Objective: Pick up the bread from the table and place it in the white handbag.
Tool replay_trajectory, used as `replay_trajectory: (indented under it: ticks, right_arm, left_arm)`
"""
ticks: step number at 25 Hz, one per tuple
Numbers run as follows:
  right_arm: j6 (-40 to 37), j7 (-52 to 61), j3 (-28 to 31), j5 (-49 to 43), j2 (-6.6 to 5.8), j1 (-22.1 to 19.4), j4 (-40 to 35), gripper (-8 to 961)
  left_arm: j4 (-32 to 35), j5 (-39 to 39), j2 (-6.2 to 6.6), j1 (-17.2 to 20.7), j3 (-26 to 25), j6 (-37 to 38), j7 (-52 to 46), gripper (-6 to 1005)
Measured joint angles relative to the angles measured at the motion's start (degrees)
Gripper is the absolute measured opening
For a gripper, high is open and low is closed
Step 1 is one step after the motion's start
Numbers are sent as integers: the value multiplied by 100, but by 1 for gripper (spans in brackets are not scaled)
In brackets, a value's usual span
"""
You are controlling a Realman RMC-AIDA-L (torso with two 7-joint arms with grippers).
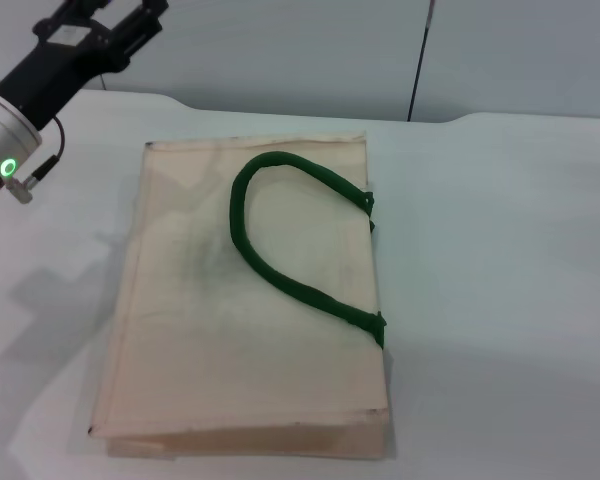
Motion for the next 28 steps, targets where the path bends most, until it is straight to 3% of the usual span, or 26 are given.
replay_trajectory:
  ticks: [9, 28]
  right_arm:
    - [-2, 30, 41, 0, -10, 22, 85, 893]
    - [6, 60, 113, 7, -28, 7, 82, 893]
  left_arm:
    - [155, -136, 15, 198, 9, 278, 274, 819]
    - [152, -85, 27, 224, 50, 297, 217, 819]
